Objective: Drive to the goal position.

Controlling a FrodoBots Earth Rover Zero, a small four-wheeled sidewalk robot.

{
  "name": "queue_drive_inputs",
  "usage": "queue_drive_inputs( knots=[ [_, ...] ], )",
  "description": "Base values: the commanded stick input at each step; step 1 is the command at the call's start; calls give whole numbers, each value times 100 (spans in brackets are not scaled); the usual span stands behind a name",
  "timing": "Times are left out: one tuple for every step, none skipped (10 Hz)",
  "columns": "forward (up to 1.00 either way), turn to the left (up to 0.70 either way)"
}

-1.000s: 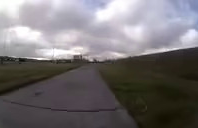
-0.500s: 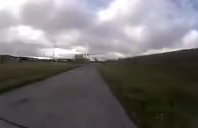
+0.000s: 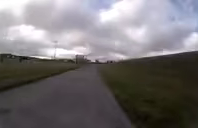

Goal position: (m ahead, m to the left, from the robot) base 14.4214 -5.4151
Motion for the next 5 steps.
queue_drive_inputs(
  knots=[
    [100,0],
    [100,0],
    [100,0],
    [100,0],
    [100,0]
  ],
)
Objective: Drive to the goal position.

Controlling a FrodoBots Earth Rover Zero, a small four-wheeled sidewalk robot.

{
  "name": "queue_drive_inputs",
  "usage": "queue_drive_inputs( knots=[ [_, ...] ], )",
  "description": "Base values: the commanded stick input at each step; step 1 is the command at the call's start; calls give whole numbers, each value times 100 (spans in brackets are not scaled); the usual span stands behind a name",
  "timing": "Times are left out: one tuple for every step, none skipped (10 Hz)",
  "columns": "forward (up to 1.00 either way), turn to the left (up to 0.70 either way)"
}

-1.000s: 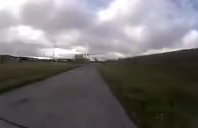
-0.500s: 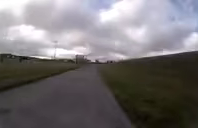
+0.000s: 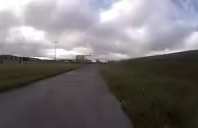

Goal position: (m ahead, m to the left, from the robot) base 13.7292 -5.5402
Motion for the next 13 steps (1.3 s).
queue_drive_inputs(
  knots=[
    [100,0],
    [100,0],
    [100,0],
    [100,0],
    [100,0],
    [100,0],
    [100,0],
    [100,0],
    [100,0],
    [100,0],
    [100,1],
    [100,6],
    [100,31]
  ],
)
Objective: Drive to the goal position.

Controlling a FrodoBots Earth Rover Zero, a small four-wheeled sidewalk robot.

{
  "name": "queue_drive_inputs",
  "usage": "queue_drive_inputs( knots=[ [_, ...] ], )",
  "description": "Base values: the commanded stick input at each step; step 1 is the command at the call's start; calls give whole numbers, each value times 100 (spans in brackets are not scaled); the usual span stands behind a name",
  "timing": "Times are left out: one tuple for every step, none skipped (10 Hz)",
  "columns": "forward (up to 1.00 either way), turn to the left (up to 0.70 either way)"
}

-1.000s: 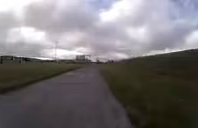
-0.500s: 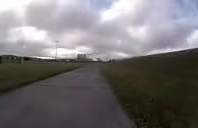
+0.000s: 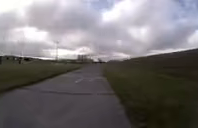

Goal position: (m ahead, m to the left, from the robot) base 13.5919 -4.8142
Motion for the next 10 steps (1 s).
queue_drive_inputs(
  knots=[
    [100,39],
    [100,32],
    [100,9],
    [100,0],
    [100,0],
    [100,0],
    [100,0],
    [100,0],
    [100,0],
    [100,40]
  ],
)
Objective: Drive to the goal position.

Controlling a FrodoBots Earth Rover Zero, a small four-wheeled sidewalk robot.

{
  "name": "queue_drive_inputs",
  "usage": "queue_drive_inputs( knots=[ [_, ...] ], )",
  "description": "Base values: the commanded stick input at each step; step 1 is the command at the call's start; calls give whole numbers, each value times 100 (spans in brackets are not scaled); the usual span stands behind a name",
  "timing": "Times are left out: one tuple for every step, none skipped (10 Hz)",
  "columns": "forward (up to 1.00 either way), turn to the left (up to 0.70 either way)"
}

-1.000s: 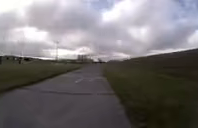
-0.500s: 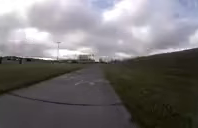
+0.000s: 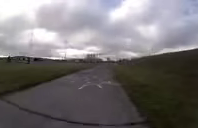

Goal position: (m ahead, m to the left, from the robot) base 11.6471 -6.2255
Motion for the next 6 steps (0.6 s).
queue_drive_inputs(
  knots=[
    [100,24],
    [100,10],
    [100,0],
    [100,0],
    [100,0],
    [100,0]
  ],
)
